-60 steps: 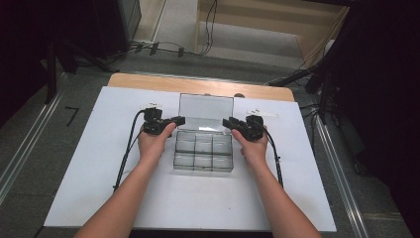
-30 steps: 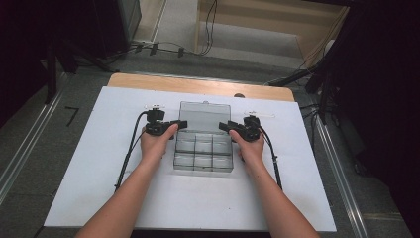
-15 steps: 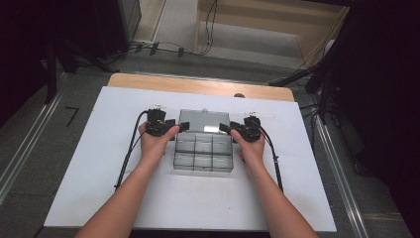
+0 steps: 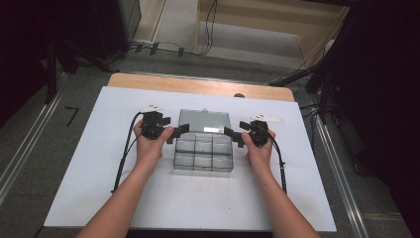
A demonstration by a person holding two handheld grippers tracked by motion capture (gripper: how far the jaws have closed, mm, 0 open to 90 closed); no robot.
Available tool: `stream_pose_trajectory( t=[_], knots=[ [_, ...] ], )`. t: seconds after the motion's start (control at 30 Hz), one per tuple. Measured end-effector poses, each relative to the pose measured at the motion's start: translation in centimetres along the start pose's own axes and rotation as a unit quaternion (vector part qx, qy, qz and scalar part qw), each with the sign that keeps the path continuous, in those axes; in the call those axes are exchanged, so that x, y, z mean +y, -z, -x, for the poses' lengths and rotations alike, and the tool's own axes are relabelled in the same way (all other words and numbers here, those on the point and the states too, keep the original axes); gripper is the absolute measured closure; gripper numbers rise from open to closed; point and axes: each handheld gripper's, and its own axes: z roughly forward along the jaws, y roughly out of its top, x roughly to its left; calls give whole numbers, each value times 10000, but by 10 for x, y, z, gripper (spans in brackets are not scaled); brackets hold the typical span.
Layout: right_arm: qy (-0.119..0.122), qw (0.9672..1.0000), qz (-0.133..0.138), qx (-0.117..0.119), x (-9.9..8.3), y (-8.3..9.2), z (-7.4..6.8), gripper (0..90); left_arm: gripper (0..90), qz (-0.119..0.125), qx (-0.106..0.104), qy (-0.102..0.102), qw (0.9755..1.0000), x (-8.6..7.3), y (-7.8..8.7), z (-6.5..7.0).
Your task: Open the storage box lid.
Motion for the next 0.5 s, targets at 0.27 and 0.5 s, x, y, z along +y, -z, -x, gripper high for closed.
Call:
stream_pose_trajectory(
  t=[0.27,0.5],
  knots=[
    [408,9991,125,-56,-7,23,-10,82,0,49,-50,-234,9997,-5,17,7],
    [620,9979,203,-32,-13,39,-16,25,0,122,-90,-307,9994,-8,34,10]
  ],
)
